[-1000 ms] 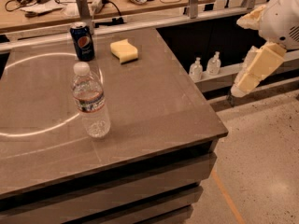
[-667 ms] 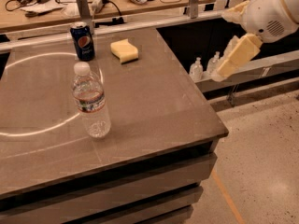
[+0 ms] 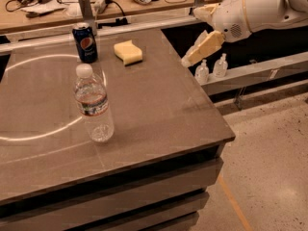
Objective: Knock pepsi can over
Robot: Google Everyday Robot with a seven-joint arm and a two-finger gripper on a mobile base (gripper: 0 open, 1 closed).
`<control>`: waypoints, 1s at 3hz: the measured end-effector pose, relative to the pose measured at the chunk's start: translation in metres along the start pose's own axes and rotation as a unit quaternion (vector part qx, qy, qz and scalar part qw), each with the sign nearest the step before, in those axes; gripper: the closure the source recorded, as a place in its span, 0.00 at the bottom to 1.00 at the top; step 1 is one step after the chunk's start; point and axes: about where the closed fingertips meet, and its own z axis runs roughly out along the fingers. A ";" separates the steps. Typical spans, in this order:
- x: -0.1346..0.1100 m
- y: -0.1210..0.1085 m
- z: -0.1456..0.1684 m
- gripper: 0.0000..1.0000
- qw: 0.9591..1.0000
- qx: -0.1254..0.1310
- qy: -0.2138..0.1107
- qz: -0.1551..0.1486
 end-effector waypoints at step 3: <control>0.000 -0.013 0.065 0.00 0.994 0.006 -0.103 0.026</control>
Offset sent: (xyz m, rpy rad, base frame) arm 0.0390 0.0344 -0.0447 0.2686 -0.0289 -0.0527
